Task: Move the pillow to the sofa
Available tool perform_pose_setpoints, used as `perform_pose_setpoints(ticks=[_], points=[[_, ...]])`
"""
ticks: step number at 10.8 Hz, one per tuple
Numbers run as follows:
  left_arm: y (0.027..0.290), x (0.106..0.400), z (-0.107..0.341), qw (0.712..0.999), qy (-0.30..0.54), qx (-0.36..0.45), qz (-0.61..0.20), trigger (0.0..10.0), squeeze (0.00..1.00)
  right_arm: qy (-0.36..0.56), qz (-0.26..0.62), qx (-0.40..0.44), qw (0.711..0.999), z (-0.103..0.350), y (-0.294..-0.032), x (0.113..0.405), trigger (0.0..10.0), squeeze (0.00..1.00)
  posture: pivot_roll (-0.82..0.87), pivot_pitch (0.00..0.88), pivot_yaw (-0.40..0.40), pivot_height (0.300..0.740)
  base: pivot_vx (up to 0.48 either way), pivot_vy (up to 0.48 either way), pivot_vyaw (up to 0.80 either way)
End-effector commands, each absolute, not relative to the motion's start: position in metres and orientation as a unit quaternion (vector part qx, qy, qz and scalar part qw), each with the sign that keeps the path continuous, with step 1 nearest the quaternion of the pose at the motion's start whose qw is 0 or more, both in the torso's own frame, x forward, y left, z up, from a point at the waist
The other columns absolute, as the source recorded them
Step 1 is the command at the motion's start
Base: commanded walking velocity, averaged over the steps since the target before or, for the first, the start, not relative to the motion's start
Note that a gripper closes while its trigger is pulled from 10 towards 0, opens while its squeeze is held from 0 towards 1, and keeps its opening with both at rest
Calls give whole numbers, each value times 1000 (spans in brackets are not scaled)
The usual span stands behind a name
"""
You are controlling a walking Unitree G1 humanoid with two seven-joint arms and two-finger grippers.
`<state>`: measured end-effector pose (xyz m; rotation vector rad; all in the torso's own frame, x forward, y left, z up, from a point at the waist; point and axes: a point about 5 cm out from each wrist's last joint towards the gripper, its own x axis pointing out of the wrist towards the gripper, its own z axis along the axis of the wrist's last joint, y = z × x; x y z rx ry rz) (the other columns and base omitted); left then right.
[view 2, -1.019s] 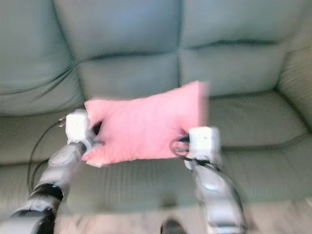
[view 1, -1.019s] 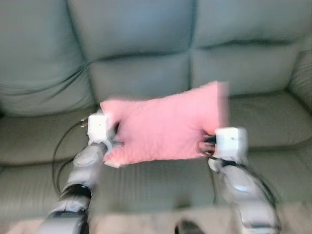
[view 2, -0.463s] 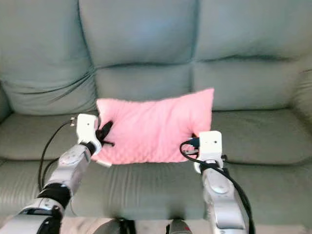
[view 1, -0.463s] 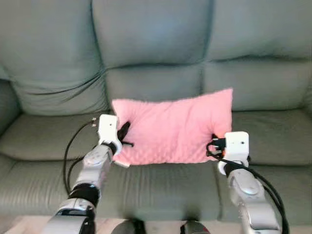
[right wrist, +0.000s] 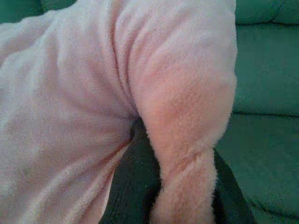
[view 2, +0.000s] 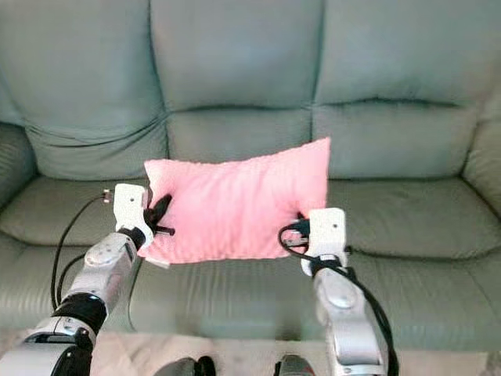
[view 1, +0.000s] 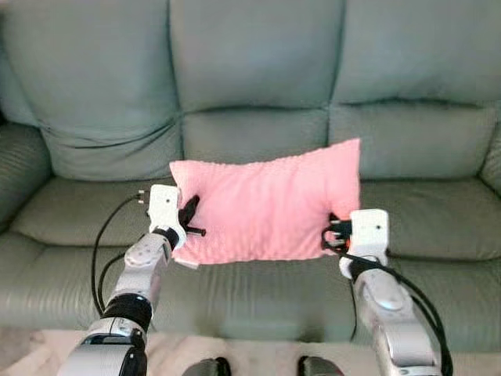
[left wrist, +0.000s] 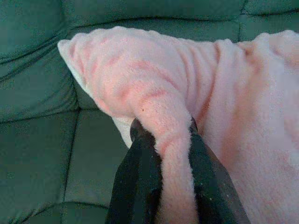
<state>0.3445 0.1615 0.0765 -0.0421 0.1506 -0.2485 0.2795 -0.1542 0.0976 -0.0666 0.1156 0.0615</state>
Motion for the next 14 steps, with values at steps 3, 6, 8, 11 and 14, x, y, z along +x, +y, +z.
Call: perform_pose_setpoints(ticks=[3, 6, 8, 11, 14], points=[[164, 344, 76, 989, 75, -11, -125, 10000, 0, 47, 27, -33, 998, 102, -155, 281, 10000, 0, -255, 143, 82, 740, 0, 0, 0], [163, 342, 70, 987, 95, -2, -128, 10000, 0, 48, 28, -30, 998, 100, -155, 283, 10000, 0, -248, 155, 89, 740, 0, 0, 0], [165, 341, 66, 986, 107, 11, -123, 10000, 0, 56, 38, -24, 997, 99, -154, 283, 10000, 0, -239, 179, 96, 740, 0, 0, 0], [163, 339, 57, 981, 138, 45, -131, 10000, 0, 89, 56, 19, 994, 83, -152, 281, 10000, 0, -222, 248, 124, 740, 0, 0, 0], [141, 340, 51, 967, 168, 46, -184, 10000, 0, 135, -17, 24, 990, 62, -179, 278, 10000, 0, -238, 357, 143, 740, 0, 0, 0]])
